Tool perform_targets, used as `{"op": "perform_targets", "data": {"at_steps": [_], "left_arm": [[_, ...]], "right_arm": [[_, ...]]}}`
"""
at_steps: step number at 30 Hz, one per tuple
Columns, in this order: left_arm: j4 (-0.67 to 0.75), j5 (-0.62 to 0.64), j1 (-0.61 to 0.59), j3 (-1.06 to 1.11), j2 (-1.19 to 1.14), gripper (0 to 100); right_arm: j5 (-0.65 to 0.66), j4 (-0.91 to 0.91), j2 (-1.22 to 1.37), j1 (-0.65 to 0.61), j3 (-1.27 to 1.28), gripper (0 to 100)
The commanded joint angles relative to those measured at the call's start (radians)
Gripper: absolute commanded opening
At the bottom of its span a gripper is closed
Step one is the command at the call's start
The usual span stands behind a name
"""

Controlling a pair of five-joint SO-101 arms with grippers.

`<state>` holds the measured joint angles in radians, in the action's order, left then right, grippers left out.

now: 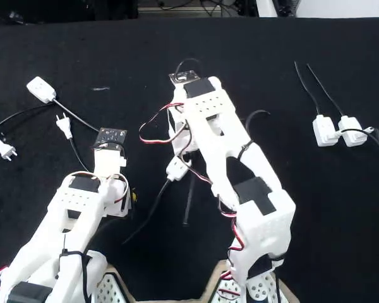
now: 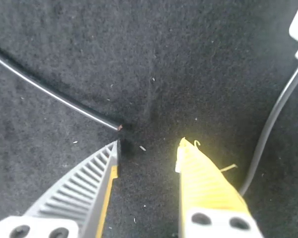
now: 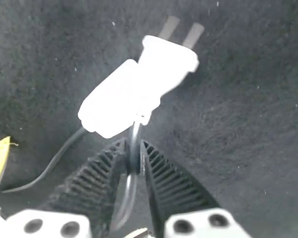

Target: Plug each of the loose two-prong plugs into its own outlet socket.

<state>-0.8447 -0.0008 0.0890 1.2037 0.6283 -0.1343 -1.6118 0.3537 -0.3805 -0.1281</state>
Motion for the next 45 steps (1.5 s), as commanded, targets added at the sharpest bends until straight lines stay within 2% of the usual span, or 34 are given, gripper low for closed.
{"op": "perform_targets", "data": {"at_steps": [1, 6, 11, 19, 26, 34, 38, 45], "left_arm": [[0.003, 0.002, -0.01, -0.007, 0.025, 20], [0.003, 0.002, -0.01, -0.005, 0.025, 20], [0.003, 0.002, -0.01, -0.005, 0.025, 20], [0.003, 0.002, -0.01, -0.007, 0.025, 20], [0.003, 0.002, -0.01, -0.007, 0.025, 20], [0.003, 0.002, -0.01, -0.007, 0.025, 20], [0.003, 0.002, -0.01, -0.007, 0.025, 20], [0.003, 0.002, -0.01, -0.007, 0.025, 20]], "right_arm": [[-0.003, -0.038, -0.015, -0.008, -0.099, 1.0], [0.005, -0.057, -0.015, -0.008, -0.113, 1.0], [0.084, -0.107, -0.05, -0.009, -0.102, 1.0], [0.19, 0.107, -0.038, 0.006, -0.05, 1.3], [0.196, 0.127, 0.113, 0.006, -0.165, 14.1], [0.196, 0.127, 0.199, 0.008, -0.283, 11.4], [0.201, 0.117, 0.237, 0.054, -0.288, 11.6], [0.321, 0.078, 0.243, 0.114, -0.278, 11.6]]}}
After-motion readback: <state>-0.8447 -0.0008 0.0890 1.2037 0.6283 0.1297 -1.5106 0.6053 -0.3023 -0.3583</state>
